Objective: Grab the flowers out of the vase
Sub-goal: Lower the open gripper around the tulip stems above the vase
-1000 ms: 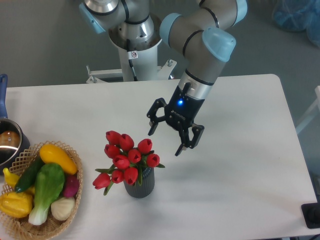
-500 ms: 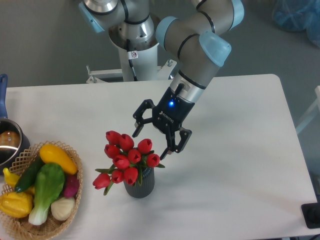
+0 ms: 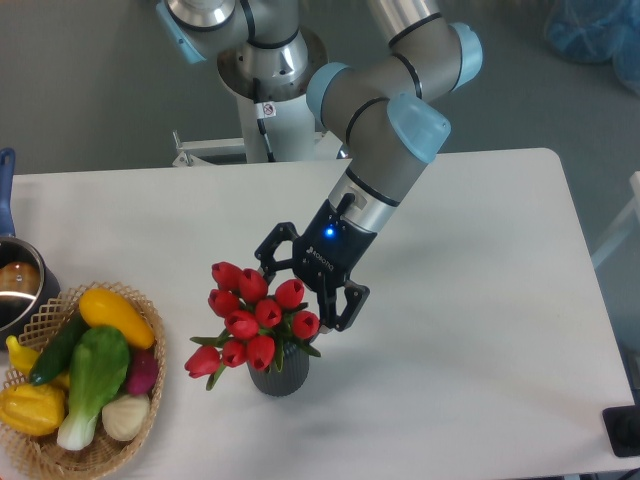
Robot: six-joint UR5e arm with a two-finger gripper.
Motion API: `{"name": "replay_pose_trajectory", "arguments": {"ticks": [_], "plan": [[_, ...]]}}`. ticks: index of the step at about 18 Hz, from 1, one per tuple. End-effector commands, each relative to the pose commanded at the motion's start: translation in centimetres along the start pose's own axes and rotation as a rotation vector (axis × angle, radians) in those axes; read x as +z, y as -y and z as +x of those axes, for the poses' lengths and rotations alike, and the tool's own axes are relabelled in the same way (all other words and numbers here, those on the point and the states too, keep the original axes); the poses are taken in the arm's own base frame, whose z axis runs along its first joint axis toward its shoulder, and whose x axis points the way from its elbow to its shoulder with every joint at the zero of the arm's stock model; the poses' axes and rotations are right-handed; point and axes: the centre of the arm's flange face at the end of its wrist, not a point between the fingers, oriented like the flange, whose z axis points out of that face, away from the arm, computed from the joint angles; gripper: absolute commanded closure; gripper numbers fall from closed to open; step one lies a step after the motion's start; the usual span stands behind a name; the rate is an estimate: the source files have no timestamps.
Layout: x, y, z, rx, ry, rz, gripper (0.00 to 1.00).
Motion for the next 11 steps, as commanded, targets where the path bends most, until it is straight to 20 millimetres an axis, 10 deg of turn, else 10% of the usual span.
{"name": "replay_pose_trajectory", "arguments": {"ticks": [5,11], "plan": [[0.58,-0.1,0.23,-0.017,-0.047,0.088,0.09],[0.35,0.03,0.24,-0.023,-0.061,0.132,0.8]]}}
